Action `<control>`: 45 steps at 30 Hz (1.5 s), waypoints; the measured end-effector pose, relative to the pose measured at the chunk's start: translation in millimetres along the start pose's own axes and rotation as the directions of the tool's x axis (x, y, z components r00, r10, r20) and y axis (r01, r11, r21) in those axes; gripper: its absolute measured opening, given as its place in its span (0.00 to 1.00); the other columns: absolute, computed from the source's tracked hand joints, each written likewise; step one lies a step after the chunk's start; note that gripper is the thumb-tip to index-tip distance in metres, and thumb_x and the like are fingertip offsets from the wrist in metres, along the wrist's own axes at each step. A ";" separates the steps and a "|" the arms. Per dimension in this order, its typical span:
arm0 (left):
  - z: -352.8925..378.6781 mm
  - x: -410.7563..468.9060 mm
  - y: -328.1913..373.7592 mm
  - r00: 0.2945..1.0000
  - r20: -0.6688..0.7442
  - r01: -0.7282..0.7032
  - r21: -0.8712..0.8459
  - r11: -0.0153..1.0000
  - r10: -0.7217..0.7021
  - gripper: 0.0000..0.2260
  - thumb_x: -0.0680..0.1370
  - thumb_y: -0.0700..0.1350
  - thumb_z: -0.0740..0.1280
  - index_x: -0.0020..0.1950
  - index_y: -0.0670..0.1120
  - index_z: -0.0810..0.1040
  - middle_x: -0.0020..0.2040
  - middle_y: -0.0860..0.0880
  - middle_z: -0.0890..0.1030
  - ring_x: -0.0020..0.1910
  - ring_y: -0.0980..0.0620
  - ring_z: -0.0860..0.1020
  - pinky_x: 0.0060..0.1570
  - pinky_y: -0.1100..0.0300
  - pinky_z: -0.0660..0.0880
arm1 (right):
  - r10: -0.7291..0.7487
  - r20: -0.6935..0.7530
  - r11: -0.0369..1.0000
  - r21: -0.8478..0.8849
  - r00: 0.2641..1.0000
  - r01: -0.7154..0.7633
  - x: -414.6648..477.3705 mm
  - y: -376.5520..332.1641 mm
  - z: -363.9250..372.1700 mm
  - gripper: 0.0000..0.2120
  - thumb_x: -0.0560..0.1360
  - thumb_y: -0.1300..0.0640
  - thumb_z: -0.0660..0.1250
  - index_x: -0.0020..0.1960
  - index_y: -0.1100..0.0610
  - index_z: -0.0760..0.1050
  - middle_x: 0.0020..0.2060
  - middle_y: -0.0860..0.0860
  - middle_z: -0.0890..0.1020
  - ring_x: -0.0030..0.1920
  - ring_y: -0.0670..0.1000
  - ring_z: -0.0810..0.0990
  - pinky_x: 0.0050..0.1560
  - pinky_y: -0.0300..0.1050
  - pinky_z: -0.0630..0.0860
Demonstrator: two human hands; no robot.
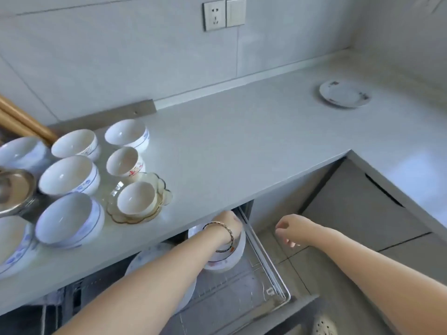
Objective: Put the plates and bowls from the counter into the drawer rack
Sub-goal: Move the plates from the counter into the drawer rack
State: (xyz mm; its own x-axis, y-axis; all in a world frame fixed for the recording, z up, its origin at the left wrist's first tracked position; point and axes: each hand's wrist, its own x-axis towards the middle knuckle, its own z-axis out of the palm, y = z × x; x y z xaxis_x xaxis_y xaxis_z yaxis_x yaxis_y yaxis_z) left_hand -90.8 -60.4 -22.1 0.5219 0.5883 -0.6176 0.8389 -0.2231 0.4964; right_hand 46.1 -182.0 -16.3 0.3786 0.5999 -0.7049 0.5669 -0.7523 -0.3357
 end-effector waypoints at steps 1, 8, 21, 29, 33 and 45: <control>7.4 6.7 27.1 0.999 -0.033 -0.042 -0.007 0.999 0.041 0.10 0.77 0.40 0.55 0.43 0.44 0.76 0.48 0.42 0.82 0.45 0.44 0.78 0.45 0.57 0.73 | 0.002 -0.042 1.000 0.026 0.999 -0.001 -5.7 20.7 -23.9 0.15 0.78 0.56 0.56 0.59 0.60 0.76 0.43 0.54 0.84 0.41 0.50 0.79 0.52 0.46 0.77; 85.7 62.2 210.1 0.984 -0.155 -0.099 -0.094 0.991 0.084 0.08 0.76 0.41 0.55 0.42 0.47 0.74 0.47 0.43 0.84 0.41 0.47 0.77 0.50 0.54 0.77 | 0.059 -0.208 0.998 0.047 0.976 -0.050 -9.8 186.5 -177.2 0.16 0.77 0.57 0.56 0.59 0.62 0.76 0.38 0.52 0.79 0.43 0.51 0.77 0.55 0.47 0.76; 93.8 147.9 408.5 0.980 -0.196 -0.080 -0.194 0.978 0.041 0.12 0.77 0.39 0.55 0.35 0.48 0.69 0.41 0.44 0.79 0.38 0.46 0.78 0.39 0.62 0.69 | 0.112 -0.350 0.994 0.042 0.930 -0.104 36.9 333.6 -356.6 0.17 0.76 0.59 0.58 0.61 0.65 0.75 0.57 0.61 0.80 0.57 0.62 0.79 0.58 0.50 0.75; 62.7 255.6 459.4 0.979 -0.199 -0.012 -0.248 0.969 -0.039 0.14 0.77 0.37 0.55 0.32 0.48 0.68 0.36 0.44 0.77 0.41 0.46 0.78 0.41 0.62 0.69 | 0.145 -0.394 0.984 0.153 0.908 -0.091 131.0 357.0 -423.2 0.14 0.77 0.55 0.59 0.60 0.56 0.76 0.58 0.54 0.79 0.56 0.56 0.78 0.54 0.43 0.74; 37.1 343.9 491.0 0.986 -0.156 0.021 -0.216 0.976 -0.056 0.13 0.76 0.36 0.55 0.33 0.49 0.66 0.39 0.45 0.75 0.42 0.46 0.78 0.43 0.61 0.68 | 0.220 -0.399 0.962 0.242 0.890 -0.130 209.7 362.9 -464.3 0.15 0.78 0.55 0.59 0.62 0.56 0.75 0.59 0.56 0.78 0.53 0.55 0.77 0.56 0.45 0.74; 12.9 555.9 551.5 0.993 -0.025 0.113 -0.182 0.977 -0.119 0.03 0.75 0.37 0.62 0.47 0.43 0.71 0.44 0.44 0.77 0.48 0.43 0.79 0.53 0.52 0.77 | 0.479 -0.231 0.754 0.601 0.847 -0.263 410.9 361.9 -535.1 0.20 0.78 0.50 0.56 0.65 0.59 0.68 0.53 0.57 0.82 0.51 0.58 0.81 0.49 0.48 0.77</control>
State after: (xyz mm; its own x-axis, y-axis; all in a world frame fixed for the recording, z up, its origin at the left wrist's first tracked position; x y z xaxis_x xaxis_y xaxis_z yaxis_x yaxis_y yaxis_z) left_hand 664.0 133.6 -99.5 0.4142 0.6297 -0.6572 0.8503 -0.0101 0.5263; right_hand 798.3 -61.9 -93.0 0.7613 0.2103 -0.6134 -0.1118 -0.8892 -0.4436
